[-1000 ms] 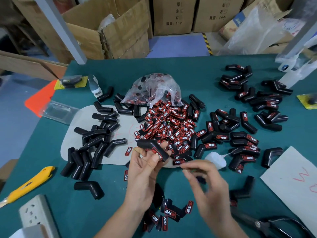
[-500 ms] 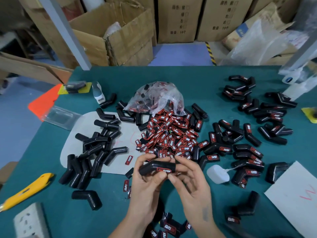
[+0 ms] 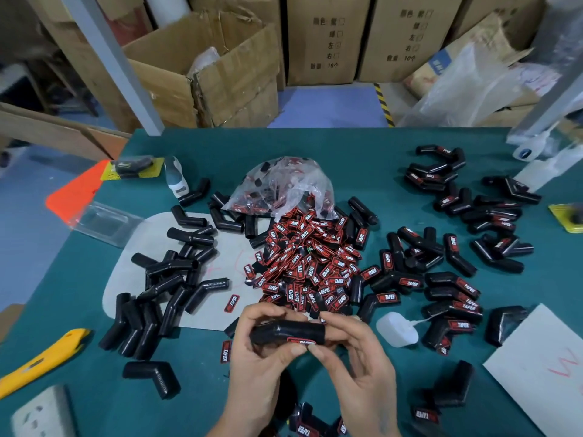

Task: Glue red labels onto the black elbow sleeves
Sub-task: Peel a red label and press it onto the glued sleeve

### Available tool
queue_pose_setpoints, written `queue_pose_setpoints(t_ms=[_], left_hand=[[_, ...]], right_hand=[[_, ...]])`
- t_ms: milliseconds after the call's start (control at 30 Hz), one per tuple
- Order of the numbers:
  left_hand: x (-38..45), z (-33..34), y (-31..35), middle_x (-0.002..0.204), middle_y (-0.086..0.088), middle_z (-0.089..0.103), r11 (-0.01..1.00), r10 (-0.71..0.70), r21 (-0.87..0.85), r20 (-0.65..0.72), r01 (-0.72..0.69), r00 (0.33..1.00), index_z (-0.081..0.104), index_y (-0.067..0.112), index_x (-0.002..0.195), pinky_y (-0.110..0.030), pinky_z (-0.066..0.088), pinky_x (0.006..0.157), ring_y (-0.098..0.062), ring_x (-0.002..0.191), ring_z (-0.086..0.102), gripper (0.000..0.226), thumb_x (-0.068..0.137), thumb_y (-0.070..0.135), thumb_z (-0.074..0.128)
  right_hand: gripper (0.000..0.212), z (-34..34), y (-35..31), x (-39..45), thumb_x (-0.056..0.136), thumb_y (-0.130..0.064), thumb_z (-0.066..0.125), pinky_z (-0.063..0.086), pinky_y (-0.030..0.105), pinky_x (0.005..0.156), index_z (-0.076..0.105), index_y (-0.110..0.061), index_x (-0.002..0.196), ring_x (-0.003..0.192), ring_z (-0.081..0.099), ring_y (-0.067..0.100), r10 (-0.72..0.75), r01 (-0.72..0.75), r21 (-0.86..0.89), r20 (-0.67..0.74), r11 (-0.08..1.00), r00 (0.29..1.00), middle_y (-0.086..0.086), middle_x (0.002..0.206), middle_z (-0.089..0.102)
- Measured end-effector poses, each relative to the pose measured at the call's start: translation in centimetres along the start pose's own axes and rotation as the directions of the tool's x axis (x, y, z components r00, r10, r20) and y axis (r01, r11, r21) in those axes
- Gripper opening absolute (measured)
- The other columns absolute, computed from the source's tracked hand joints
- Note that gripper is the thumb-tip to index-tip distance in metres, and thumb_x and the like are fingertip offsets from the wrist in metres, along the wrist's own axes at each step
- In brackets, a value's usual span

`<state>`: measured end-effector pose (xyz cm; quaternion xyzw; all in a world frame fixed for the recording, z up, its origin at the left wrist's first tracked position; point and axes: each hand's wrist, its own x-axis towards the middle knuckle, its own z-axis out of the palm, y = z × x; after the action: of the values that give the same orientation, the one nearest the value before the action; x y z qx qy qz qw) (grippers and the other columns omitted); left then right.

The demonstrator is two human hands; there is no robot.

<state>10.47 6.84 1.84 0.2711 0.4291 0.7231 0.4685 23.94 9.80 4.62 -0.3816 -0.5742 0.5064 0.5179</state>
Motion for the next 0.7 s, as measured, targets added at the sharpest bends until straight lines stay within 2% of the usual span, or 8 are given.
queue_pose_setpoints(t_ms=[133, 267, 467, 600, 700], left_hand=[[0.02, -0.26, 0.14, 0.1, -0.013, 0.073, 0.997, 0.058, 0.042, 0.03, -0.059, 0.998, 0.069, 0.021, 0.103, -0.034, 0.059, 0.086, -0.024, 0.094, 0.072, 0.045, 0.071, 0.026, 0.099], [0.12, -0.44, 0.11, 0.1, -0.012, 0.073, 0.996, 0.07, 0.058, 0.042, -0.072, 0.997, 0.068, 0.02, 0.103, -0.032, 0.059, 0.087, -0.023, 0.095, 0.072, 0.042, 0.073, 0.025, 0.097], [0.21, -0.73, -0.03, 0.101, -0.011, 0.072, 0.996, 0.069, 0.055, 0.06, -0.073, 0.996, 0.068, 0.021, 0.104, -0.034, 0.059, 0.088, -0.024, 0.095, 0.071, 0.041, 0.075, 0.025, 0.096], [0.11, -0.63, -0.07, 0.1, -0.009, 0.073, 0.99, 0.08, 0.107, 0.071, -0.088, 0.994, 0.067, 0.022, 0.102, -0.034, 0.059, 0.088, -0.024, 0.094, 0.071, 0.039, 0.075, 0.023, 0.095], [0.06, -0.25, 0.27, 0.099, -0.007, 0.074, 0.986, 0.074, 0.143, 0.076, -0.084, 0.994, 0.068, 0.024, 0.1, -0.029, 0.058, 0.086, -0.021, 0.094, 0.073, 0.039, 0.074, 0.028, 0.096]], right_hand=[[0.038, -0.26, 0.41, -0.19, 0.086, -0.034, 0.081, 0.055, 0.022, 0.087, 0.073, -0.042, 0.122, 0.092, 0.072, 0.019, -0.014, 0.014, -0.019, 0.015, 1.0, 1.0, 0.001, 0.096, 0.075], [0.036, -0.25, 0.46, -0.18, 0.088, -0.048, 0.08, 0.056, 0.028, 0.087, 0.073, -0.04, 0.123, 0.094, 0.072, 0.021, 0.002, -0.002, -0.015, 0.009, 1.0, 1.0, -0.003, 0.098, 0.072], [0.038, -0.22, 0.67, -0.18, 0.088, -0.048, 0.081, 0.056, 0.037, 0.083, 0.072, -0.04, 0.124, 0.091, 0.069, 0.024, -0.006, 0.007, -0.021, 0.006, 1.0, 1.0, -0.001, 0.096, 0.072], [0.039, -0.13, 0.73, -0.17, 0.087, -0.049, 0.081, 0.053, 0.028, 0.084, 0.071, -0.042, 0.124, 0.085, 0.064, 0.026, 0.011, -0.011, -0.002, -0.005, 1.0, 1.0, -0.005, 0.086, 0.072], [0.043, -0.2, 0.89, -0.24, 0.084, -0.054, 0.083, 0.052, 0.024, 0.082, 0.071, -0.042, 0.123, 0.078, 0.06, 0.02, 0.066, -0.065, 0.036, -0.02, 0.997, 0.998, -0.007, 0.076, 0.062]])
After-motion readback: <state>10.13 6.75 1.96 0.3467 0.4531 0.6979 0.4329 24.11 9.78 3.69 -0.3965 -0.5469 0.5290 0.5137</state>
